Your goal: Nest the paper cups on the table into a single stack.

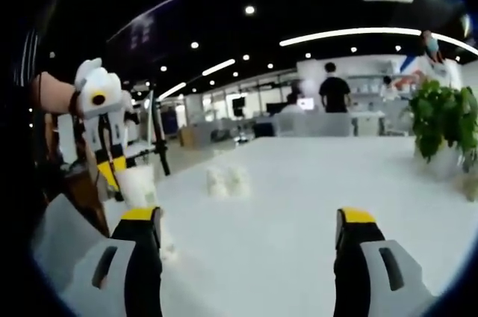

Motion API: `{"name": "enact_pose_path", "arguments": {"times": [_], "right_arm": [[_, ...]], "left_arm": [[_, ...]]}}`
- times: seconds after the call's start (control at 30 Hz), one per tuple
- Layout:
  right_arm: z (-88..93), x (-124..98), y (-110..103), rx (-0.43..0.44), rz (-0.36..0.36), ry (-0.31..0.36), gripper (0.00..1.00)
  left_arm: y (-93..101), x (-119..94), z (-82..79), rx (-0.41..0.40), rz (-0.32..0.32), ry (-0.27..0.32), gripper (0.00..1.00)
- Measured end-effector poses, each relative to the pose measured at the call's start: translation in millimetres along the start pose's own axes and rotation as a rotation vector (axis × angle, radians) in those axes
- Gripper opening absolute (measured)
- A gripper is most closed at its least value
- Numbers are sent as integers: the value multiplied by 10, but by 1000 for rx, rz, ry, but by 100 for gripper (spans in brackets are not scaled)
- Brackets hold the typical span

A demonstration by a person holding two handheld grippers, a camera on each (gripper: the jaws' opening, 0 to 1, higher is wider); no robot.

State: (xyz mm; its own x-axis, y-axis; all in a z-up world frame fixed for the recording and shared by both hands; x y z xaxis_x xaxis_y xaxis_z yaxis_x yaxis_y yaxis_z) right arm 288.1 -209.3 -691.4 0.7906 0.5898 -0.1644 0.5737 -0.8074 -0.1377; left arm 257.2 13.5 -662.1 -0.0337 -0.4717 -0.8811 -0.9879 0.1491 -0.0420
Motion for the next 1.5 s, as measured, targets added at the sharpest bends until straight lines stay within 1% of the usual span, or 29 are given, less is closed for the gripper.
{"name": "enact_pose_path", "arguments": {"times": [0.27,0.37,0.5,0.63,0.7,0.8,0.87,1.0,1.13,1.23,1.3,1.43,1.5], "right_arm": [[21,-4,-2,5,-1,-4,95],[17,-2,4,6,2,-2,94],[49,-8,8,10,0,-3,94],[53,-13,11,13,-5,-1,94],[51,-11,6,16,-3,-1,94],[57,-7,4,19,-4,0,94],[69,-5,7,17,-6,-1,94],[68,-9,11,23,-3,0,94],[67,-19,20,23,-1,0,94],[70,-20,27,27,0,2,94],[58,-21,31,37,0,10,94],[73,-16,43,39,2,9,94],[81,-14,48,29,4,1,94]], "left_arm": [[4,112,35,5,1,-16,0],[-11,172,54,-3,4,-31,0],[-22,233,62,-26,9,-24,0],[-10,313,98,-35,10,-47,0],[-1,353,134,-59,19,-67,0],[13,389,147,-48,21,-67,0],[19,422,164,-58,25,-77,0],[9,469,189,-50,27,-88,0],[3,500,192,-59,30,-92,0],[-2,515,185,-65,32,-81,0],[-8,534,192,-82,41,-86,0],[-27,543,196,-80,44,-88,0],[-56,546,206,-106,43,-85,1]]}}
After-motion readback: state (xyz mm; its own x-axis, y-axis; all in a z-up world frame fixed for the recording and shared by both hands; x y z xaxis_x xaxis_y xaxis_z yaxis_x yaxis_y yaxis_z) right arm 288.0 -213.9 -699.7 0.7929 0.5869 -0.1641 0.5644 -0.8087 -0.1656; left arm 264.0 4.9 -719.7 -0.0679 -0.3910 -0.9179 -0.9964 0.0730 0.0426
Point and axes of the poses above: the point that each gripper's makers call its tool centre point, and the gripper's own axes: x roughly forward along the fingers, y roughly to its right, z roughly out of its underside, the point moved 5 cm from there along -x, roughly backward along the fingers
